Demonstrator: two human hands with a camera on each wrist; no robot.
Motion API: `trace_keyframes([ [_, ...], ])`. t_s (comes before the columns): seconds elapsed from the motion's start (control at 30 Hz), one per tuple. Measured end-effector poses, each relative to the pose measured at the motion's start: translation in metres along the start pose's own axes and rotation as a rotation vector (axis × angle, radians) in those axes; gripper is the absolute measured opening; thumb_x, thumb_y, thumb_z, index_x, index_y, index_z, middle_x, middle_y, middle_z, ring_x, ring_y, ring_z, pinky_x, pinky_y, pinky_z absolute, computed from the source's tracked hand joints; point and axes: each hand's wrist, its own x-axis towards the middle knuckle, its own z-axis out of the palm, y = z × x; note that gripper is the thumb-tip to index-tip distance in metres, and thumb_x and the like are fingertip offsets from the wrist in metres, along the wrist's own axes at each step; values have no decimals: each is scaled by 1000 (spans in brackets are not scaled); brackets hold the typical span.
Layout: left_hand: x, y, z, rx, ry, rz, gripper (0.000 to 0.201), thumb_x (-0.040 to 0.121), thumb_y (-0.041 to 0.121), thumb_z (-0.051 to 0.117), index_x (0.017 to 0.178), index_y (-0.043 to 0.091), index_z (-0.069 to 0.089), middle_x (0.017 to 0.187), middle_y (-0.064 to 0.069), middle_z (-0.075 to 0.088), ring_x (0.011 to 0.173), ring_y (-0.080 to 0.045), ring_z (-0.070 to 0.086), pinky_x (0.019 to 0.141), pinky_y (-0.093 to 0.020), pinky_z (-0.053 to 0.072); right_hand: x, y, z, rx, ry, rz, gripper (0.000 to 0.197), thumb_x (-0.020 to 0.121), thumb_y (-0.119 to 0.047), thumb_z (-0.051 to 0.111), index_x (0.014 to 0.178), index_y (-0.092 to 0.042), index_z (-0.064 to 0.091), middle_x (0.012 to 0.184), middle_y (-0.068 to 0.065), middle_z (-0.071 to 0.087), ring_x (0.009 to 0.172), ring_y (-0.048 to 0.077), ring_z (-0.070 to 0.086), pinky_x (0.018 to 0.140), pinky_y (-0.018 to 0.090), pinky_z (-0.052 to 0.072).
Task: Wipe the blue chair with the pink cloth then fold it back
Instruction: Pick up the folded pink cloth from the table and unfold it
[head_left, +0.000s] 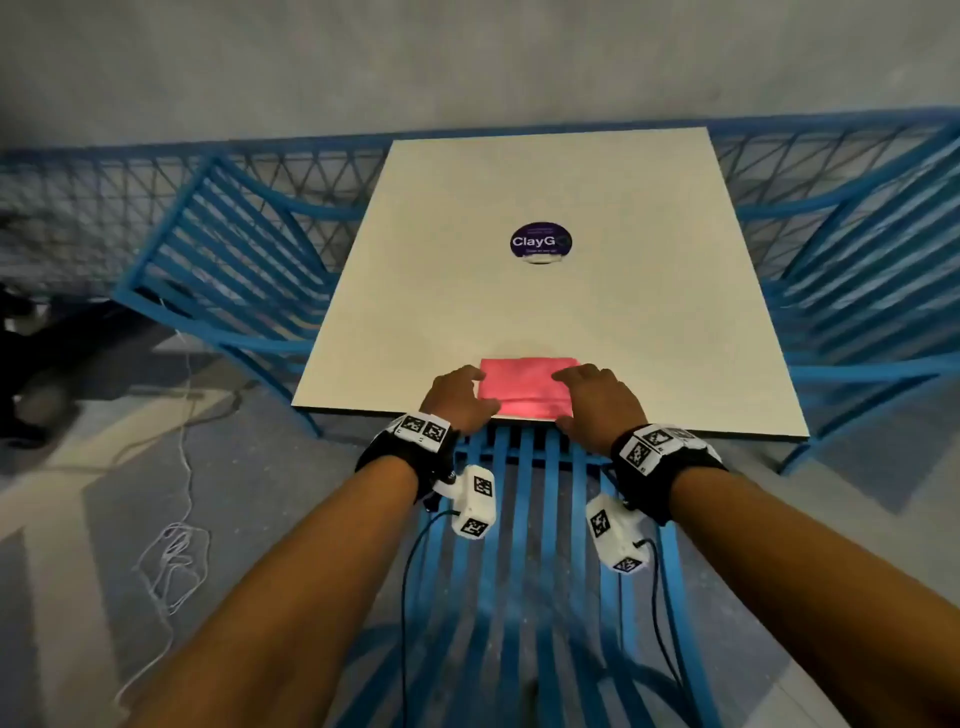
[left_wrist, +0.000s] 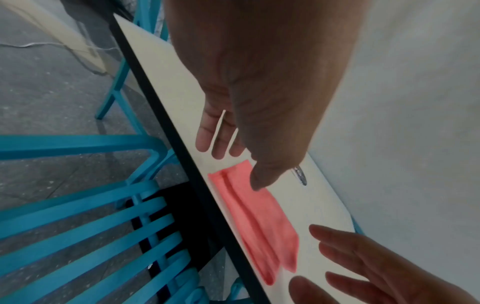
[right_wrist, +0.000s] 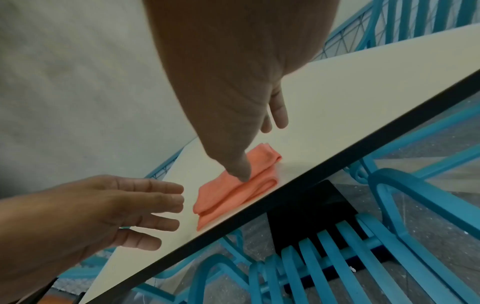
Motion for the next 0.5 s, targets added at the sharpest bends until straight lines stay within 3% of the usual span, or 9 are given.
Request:
trace_keyframes([
  [0.2,20,-4,29,-48,78,-43,68,87,38,73,145,12,49,134,-13,66,115,-29,65,93,-33,52,20,13,28,23,-9,27,51,85,-17,64,134,-14,50,127,21,56,111,41,56,91,49,53],
  [0.4,29,-4,45,-66,162,-80,50,88,26,72,135,19,54,130,-12,67,112,-32,65,90,-32,51,26,21,53,9,24,40,39,85,-10,63,124,-11,58,115,21,53,102,41,55,82,47,55],
  [0.5,23,0,48,-154,186,-119,38,87,19,68,124,24,60,117,-8,71,89,-27,65,77,-28,53,29,23,55,60,44,32,29,83,-6,65,111,-8,67,107,19,55,90,40,60,78,45,57],
])
